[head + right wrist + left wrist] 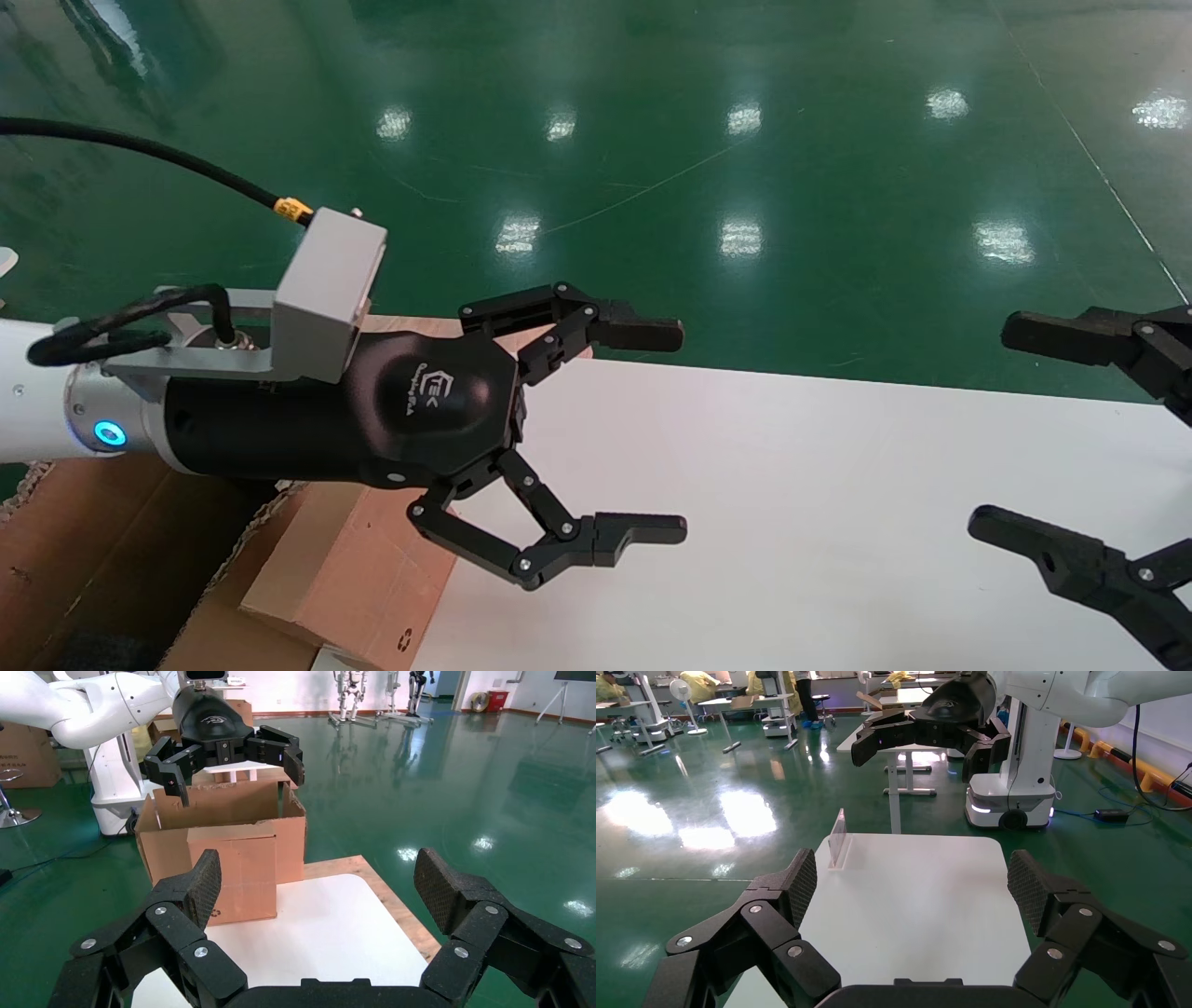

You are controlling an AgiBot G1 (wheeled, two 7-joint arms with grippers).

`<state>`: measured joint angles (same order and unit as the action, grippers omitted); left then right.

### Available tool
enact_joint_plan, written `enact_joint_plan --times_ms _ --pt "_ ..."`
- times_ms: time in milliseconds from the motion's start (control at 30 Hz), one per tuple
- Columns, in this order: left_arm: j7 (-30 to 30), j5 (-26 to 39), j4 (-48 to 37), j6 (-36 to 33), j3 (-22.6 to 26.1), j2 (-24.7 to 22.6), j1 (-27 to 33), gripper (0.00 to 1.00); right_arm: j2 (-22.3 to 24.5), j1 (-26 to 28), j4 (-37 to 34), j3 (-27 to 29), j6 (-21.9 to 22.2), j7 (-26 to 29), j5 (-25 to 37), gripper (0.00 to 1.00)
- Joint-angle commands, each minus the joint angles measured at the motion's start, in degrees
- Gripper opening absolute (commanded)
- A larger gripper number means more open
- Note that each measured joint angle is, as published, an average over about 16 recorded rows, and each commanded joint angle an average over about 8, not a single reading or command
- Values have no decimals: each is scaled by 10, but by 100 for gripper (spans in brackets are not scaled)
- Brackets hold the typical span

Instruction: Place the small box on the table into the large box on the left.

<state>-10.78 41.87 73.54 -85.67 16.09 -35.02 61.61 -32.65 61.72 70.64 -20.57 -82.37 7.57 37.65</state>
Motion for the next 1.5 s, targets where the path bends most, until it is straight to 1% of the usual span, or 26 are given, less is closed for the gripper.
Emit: enact_joint_plan --times_ms 33,267,300,333,367,567,600,633,733,833,1100,1200,1333,1500 --pt "0 0 0 0 0 0 0 100 0 0 0 0 0 0 0 100" --pt "0 0 0 0 0 0 0 100 0 0 0 0 0 0 0 100" --pt "0 0 0 0 0 0 0 100 0 0 0 0 0 0 0 99" --pt "0 0 0 0 0 0 0 100 0 0 0 0 0 0 0 96" --pt "0 0 0 0 0 0 0 100 0 0 0 0 0 0 0 88" --pt "0 2 -1 2 0 1 0 100 0 0 0 0 0 0 0 14" --pt "0 5 -1 3 0 3 1 100 0 0 0 0 0 0 0 4" --pt "0 9 -1 6 0 5 3 100 0 0 0 0 0 0 0 0" --pt "-5 33 0 20 3 15 10 100 0 0 0 0 0 0 0 0" --pt "-20 77 8 42 11 32 24 100 0 0 0 0 0 0 0 0" --pt "-88 235 35 86 47 75 91 100 0 0 0 0 0 0 0 0" --pt "-101 278 37 89 55 80 121 100 0 0 0 0 0 0 0 0" --pt "-114 322 38 84 65 83 155 100 0 0 0 0 0 0 0 0" --pt "-146 379 39 62 86 86 189 100 0 0 0 0 0 0 0 0"
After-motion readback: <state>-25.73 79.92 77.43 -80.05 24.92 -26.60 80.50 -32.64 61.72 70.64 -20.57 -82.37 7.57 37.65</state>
